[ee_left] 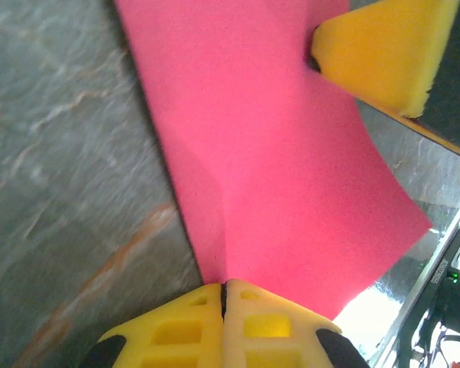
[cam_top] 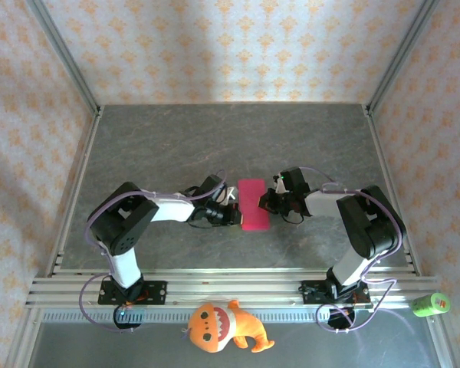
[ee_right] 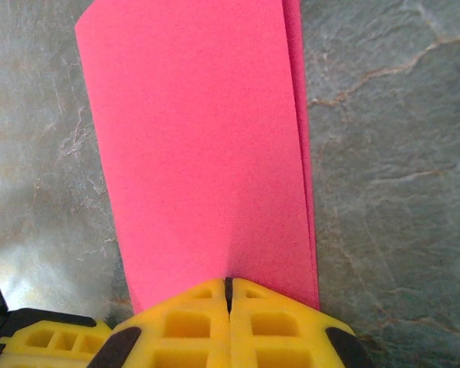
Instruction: Fold a paper plane with a square sheet of paper (pick it up from the middle)
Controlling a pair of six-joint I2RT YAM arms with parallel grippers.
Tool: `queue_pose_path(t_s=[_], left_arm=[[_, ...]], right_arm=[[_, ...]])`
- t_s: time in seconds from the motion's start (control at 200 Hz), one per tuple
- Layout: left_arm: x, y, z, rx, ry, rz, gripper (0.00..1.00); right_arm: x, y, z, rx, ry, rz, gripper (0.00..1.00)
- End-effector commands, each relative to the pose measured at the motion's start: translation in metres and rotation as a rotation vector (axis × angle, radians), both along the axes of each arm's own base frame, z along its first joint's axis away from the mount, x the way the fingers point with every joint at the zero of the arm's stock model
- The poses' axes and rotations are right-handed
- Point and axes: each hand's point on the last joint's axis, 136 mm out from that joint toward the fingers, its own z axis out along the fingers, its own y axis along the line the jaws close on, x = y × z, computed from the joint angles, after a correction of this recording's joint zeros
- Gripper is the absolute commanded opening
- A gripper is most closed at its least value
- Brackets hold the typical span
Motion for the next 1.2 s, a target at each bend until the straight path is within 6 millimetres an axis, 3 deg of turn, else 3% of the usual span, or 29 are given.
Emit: queue_pose_path(t_s=[0.0, 0.055, 0.12, 0.335, 0.646, 0.886, 1.011, 1.091, 1.196], left_arm=[[0.014, -0.007, 0.033, -0.049, -0.007, 0.079, 0.0], [0.024, -0.018, 0.05, -0.114, -0.031, 0.094, 0.0], [0.03, -0.029, 0.057, -0.166, -0.03, 0.092, 0.0], [0.023, -0.045, 0.032, -0.148, 0.036, 0.043, 0.0], [-0.008, -0.013, -0.018, -0.007, 0.114, 0.034, 0.0], [-0.058, 0.029, -0.05, 0.111, 0.18, -0.022, 0.0], [-0.063, 0.035, -0.038, 0.107, 0.15, -0.043, 0.0], [-0.044, 0.042, -0.025, 0.191, 0.076, 0.01, 0.0], [-0.022, 0.023, 0.007, 0.113, 0.002, 0.033, 0.0]], right_arm=[[-0.036, -0.045, -0.05, -0.22, 0.173, -0.083, 0.0], [-0.036, -0.045, -0.051, -0.218, 0.178, -0.081, 0.0], [-0.036, -0.044, -0.051, -0.215, 0.179, -0.085, 0.0], [-0.038, -0.045, -0.052, -0.214, 0.179, -0.085, 0.0], [-0.04, -0.044, -0.053, -0.205, 0.184, -0.085, 0.0], [-0.043, -0.045, -0.055, -0.211, 0.192, -0.075, 0.0], [-0.043, -0.045, -0.053, -0.213, 0.185, -0.074, 0.0], [-0.043, -0.045, -0.053, -0.212, 0.188, -0.074, 0.0], [-0.043, -0.045, -0.052, -0.213, 0.186, -0.075, 0.0]])
